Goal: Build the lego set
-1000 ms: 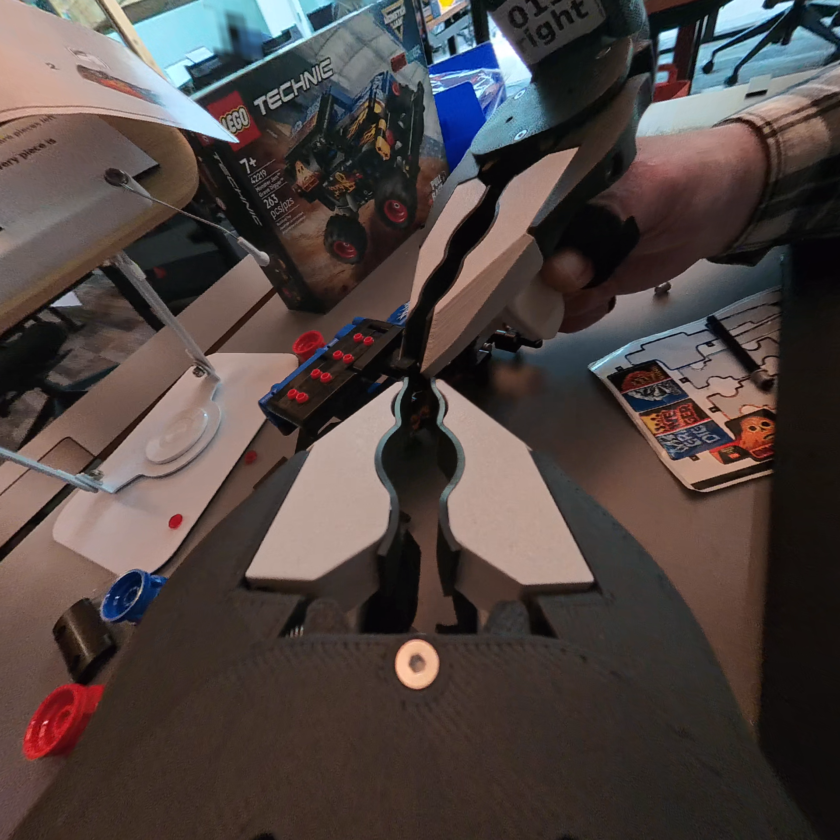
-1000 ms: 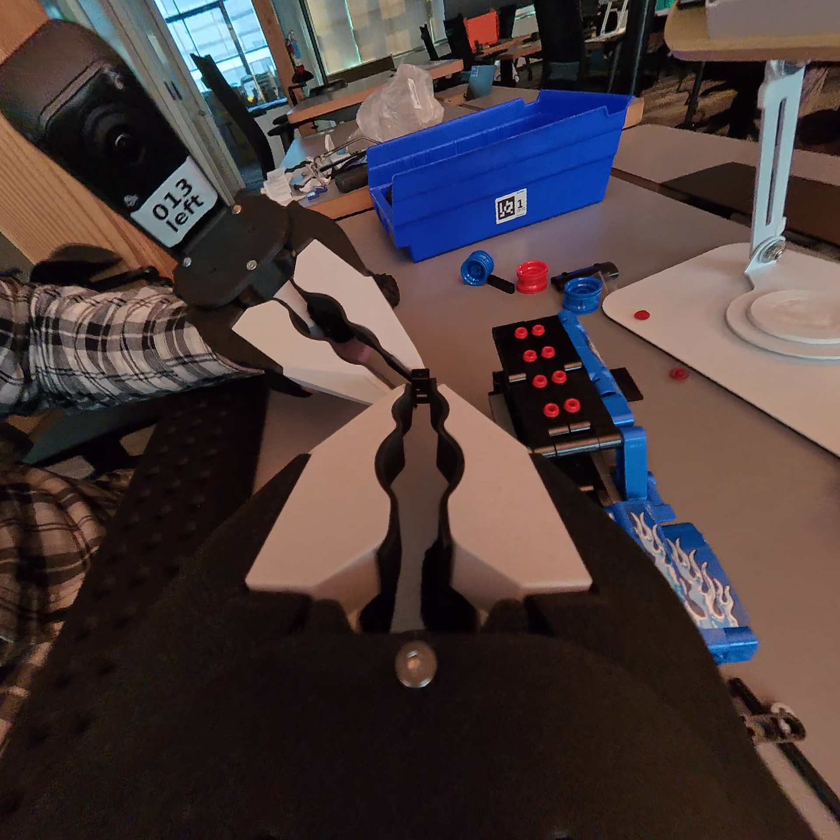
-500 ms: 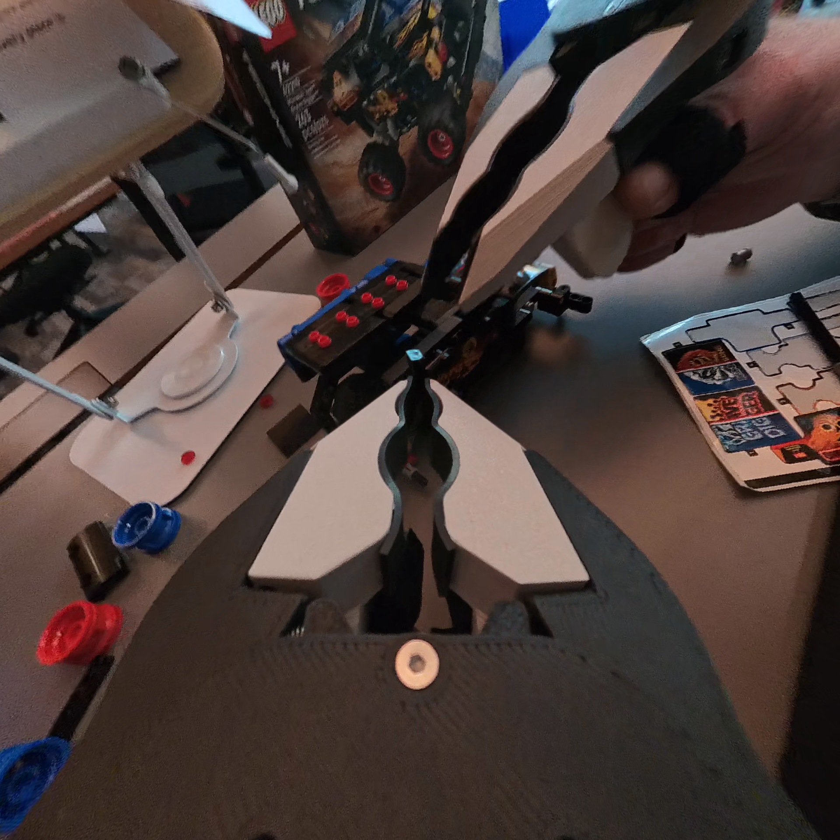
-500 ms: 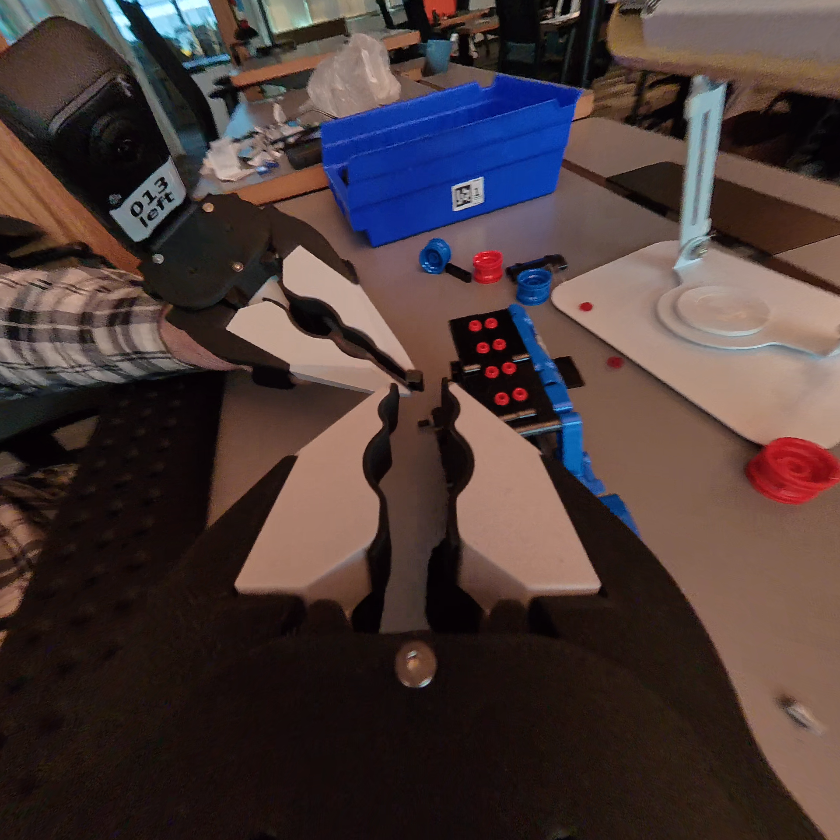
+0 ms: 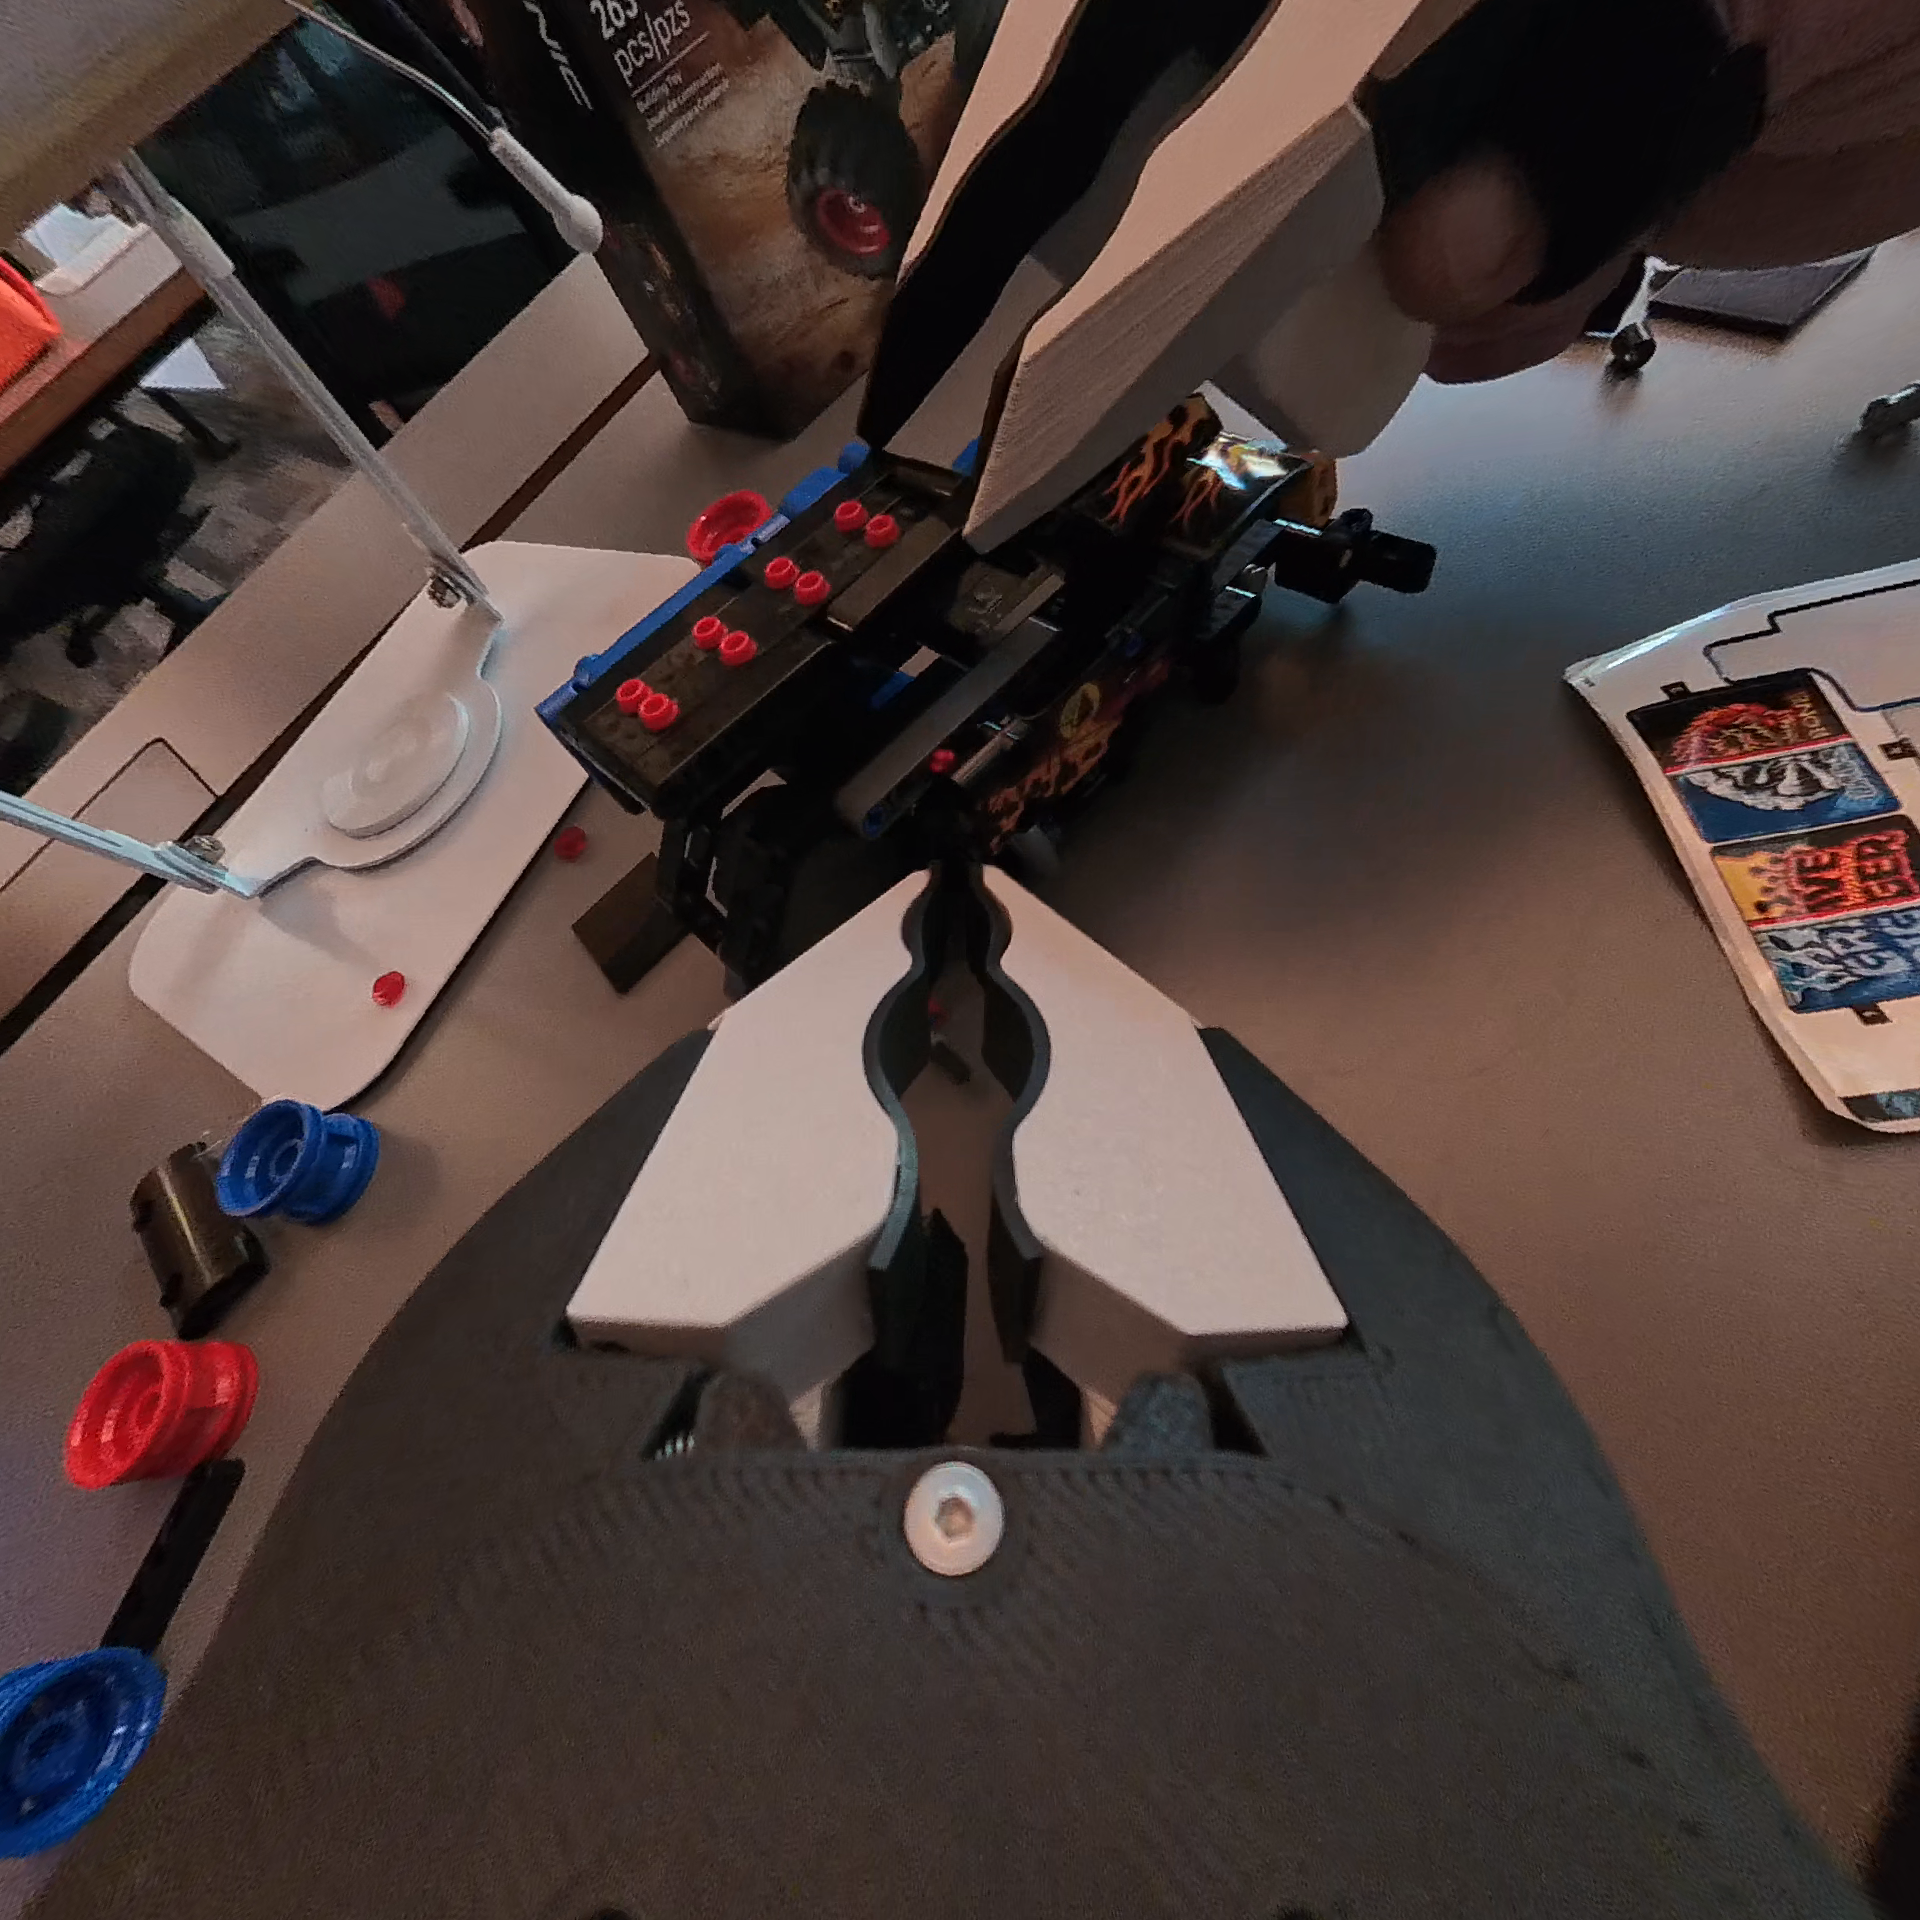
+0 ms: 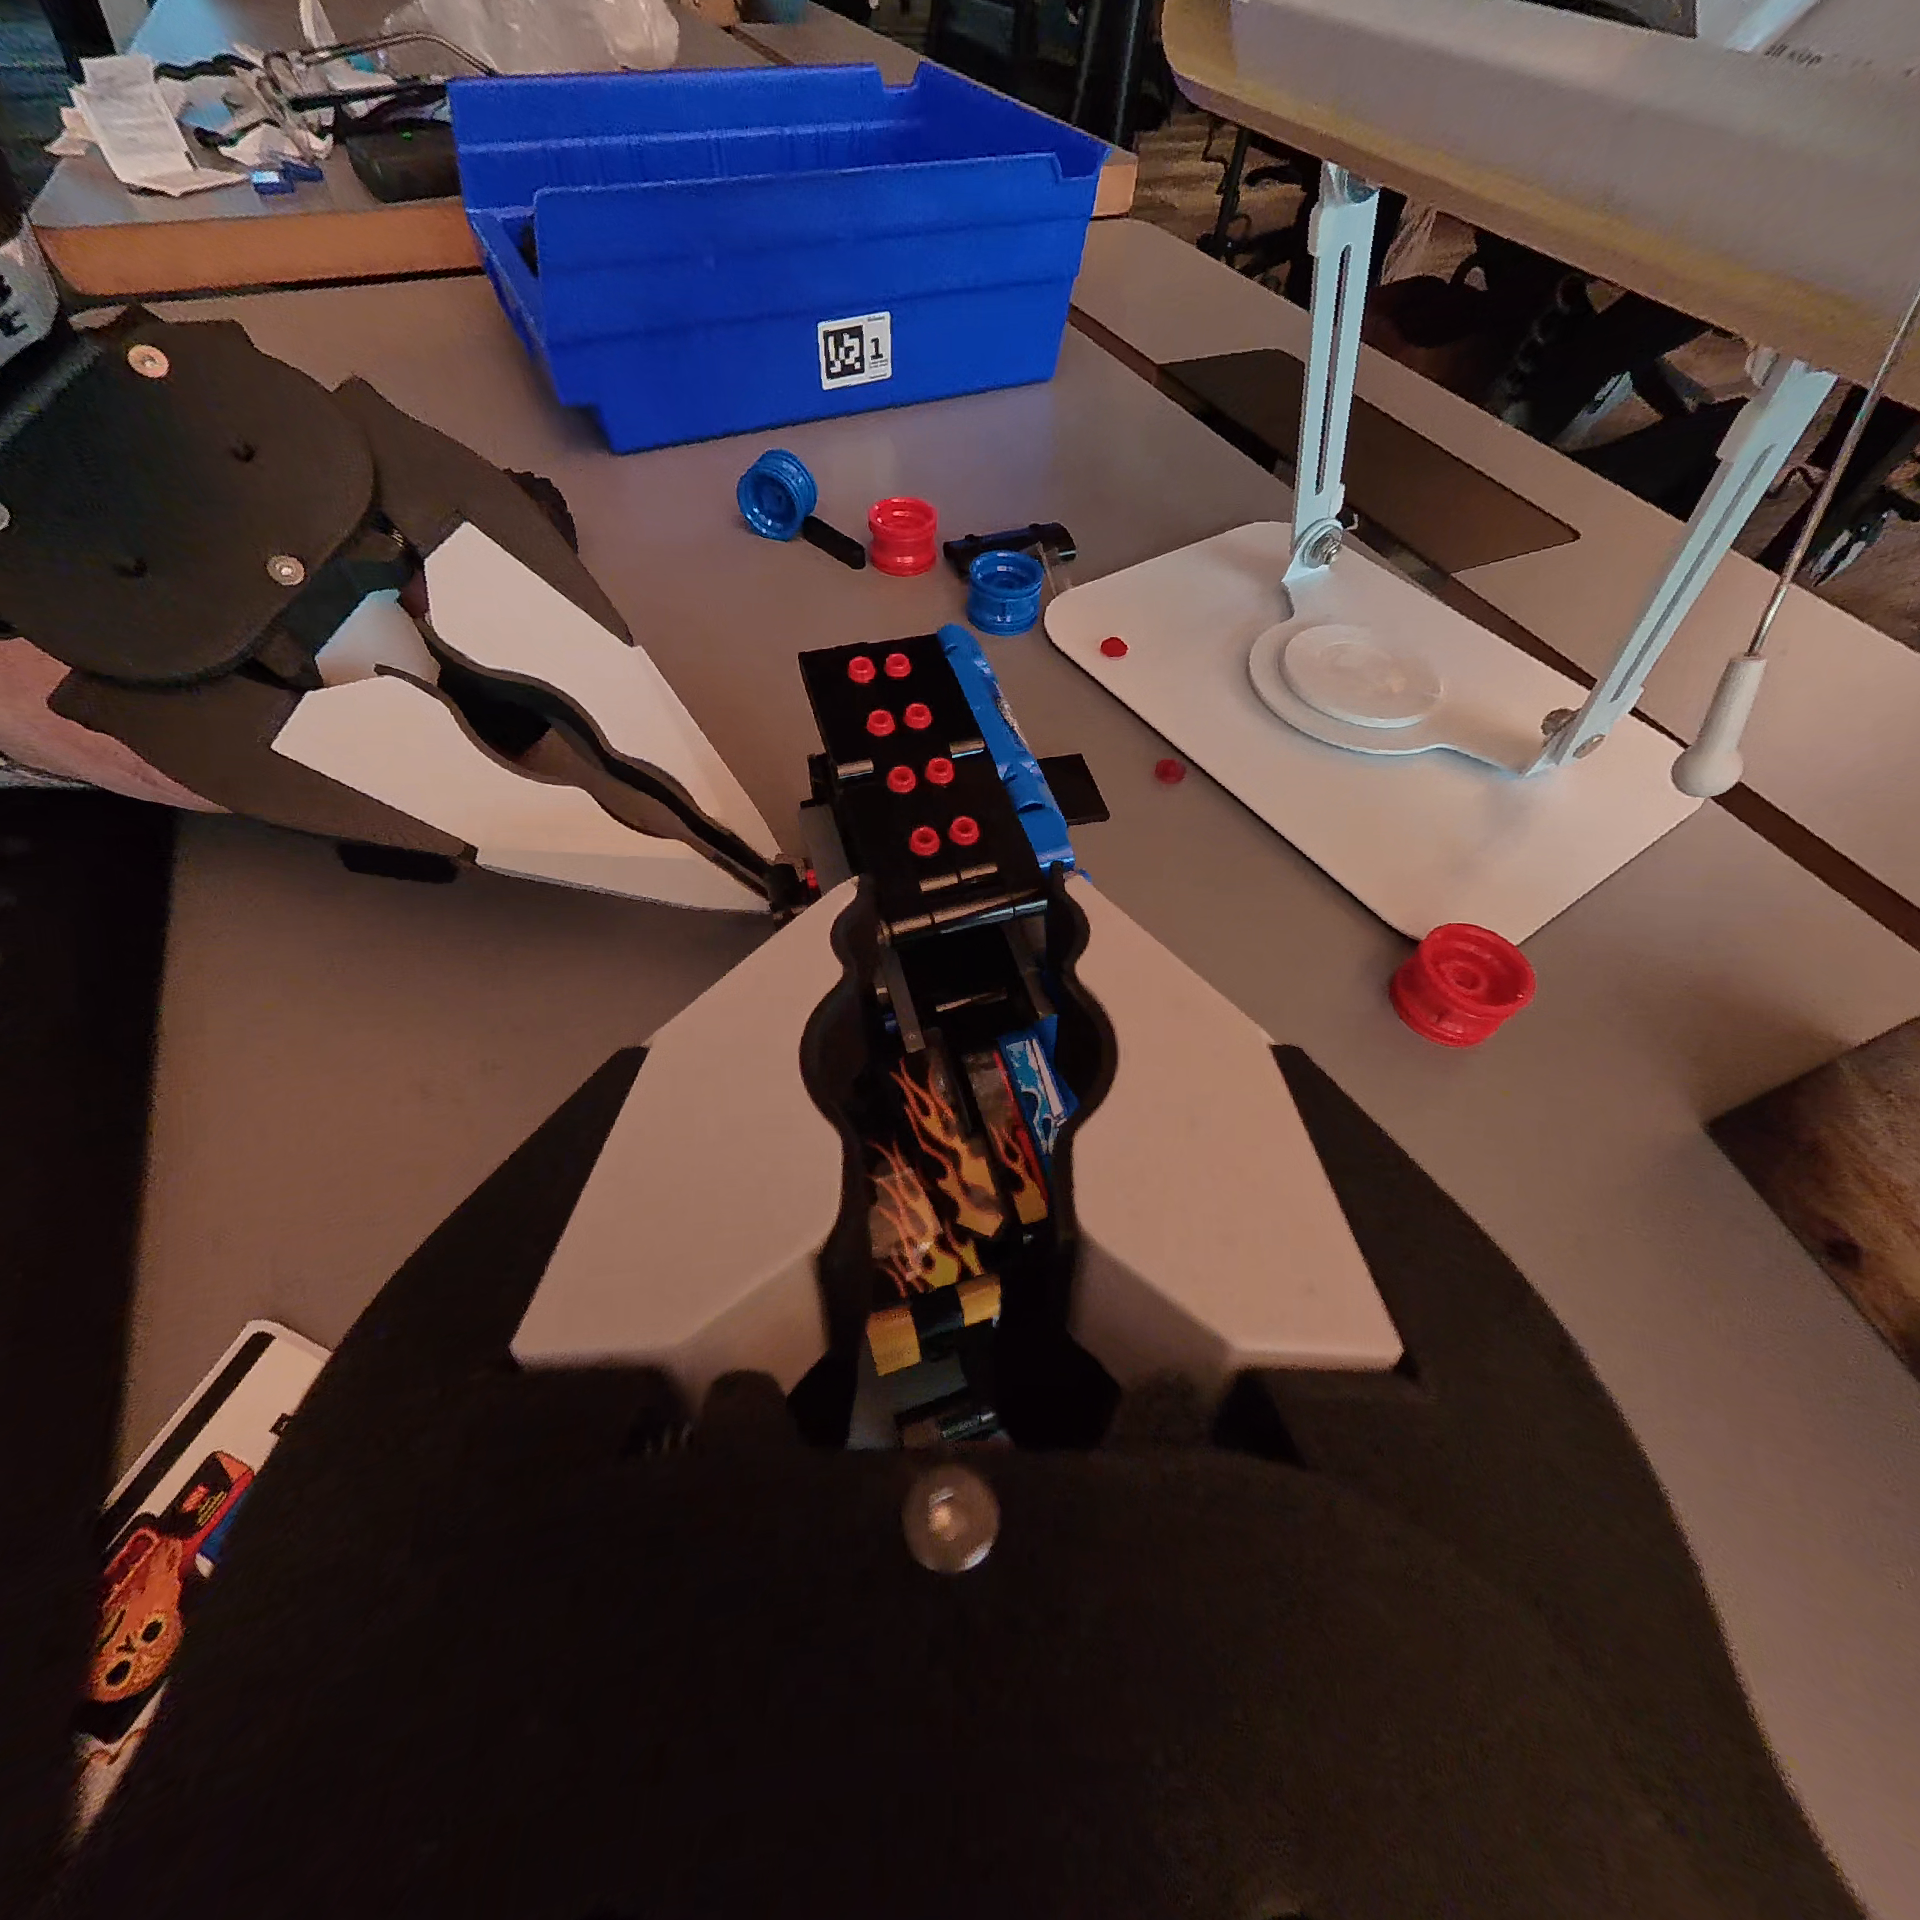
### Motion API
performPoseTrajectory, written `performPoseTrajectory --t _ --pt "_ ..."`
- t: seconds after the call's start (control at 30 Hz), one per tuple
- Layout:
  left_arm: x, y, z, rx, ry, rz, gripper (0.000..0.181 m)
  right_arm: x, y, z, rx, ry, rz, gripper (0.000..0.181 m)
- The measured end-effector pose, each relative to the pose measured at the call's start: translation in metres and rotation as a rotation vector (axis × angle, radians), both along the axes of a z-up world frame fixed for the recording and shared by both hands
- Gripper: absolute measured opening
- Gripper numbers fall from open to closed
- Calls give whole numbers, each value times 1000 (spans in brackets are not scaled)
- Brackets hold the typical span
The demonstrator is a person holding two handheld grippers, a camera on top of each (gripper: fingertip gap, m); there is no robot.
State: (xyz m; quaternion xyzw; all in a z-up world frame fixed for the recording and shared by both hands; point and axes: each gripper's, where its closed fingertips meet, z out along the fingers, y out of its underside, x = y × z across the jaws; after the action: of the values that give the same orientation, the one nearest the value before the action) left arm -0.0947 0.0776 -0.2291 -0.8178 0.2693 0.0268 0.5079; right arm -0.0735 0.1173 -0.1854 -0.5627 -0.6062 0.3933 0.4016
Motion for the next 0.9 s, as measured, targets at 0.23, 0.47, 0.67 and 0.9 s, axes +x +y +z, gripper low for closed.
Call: performPoseTrajectory --t 0.23,0.47,0.67,0.9 --pt "5 -2 0 29 52 -26 1 -1 1 -1 -17 17 -8 32" --pt "7 -3 0 57 97 -50 1 -1 3 -2 -52 51 -8 38" --pt "11 -3 -1 69 115 -72 0 -1 6 -3 -77 70 -23 47" --pt "18 -4 -6 74 200 -78 0 -4 6 -3 -74 79 -19 46"
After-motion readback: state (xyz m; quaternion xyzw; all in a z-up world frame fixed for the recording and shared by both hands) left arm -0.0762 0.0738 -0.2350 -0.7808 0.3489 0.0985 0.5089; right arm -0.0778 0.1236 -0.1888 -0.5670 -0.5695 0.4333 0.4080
